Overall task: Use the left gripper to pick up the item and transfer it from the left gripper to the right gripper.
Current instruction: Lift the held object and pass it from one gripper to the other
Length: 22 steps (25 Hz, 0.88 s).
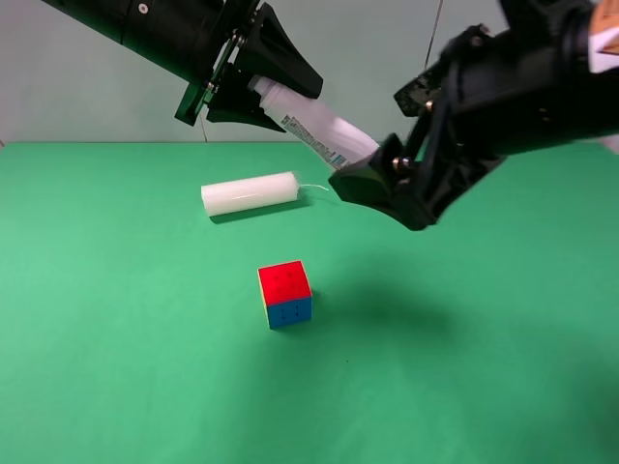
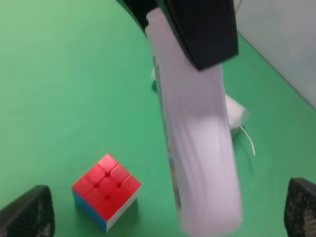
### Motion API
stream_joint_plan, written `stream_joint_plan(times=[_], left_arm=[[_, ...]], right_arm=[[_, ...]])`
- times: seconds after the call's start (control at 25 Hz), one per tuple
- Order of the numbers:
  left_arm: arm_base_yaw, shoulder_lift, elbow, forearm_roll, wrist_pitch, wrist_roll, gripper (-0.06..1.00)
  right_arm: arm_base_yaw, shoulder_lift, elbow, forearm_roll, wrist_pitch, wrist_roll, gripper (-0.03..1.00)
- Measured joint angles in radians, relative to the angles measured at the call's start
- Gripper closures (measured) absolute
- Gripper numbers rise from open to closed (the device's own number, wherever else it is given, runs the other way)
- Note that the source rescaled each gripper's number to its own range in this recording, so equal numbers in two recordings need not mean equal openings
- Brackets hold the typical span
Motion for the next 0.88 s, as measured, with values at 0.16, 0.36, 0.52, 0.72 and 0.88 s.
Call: stream_joint_plan(times=[0.16,0.36,0.52,0.72,0.88], left_arm=[[0.0,0.0,0.0,0.0,0.0,0.0,0.94],[0.0,0.0,0.0,0.0,0.0,0.0,0.94],[0.0,0.0,0.0,0.0,0.0,0.0,0.94],[0.0,0.0,0.0,0.0,0.0,0.0,0.94],[0.0,0.0,0.0,0.0,0.0,0.0,0.94]], right_arm=[[0.0,0.05,-0.023,-0.018,-0.025,0.0,-0.03],[0.0,0.117,-0.029,-0.043,-0.053,0.0,-0.03],[0.0,0.16,-0.029,-0.044,-0.086,0.0,-0.03],[0.0,0.201,-0.029,-0.055,-0.131,0.0,-0.03],[0.0,0.232,-0.029,-0.064,-0.152,0.0,-0.03]])
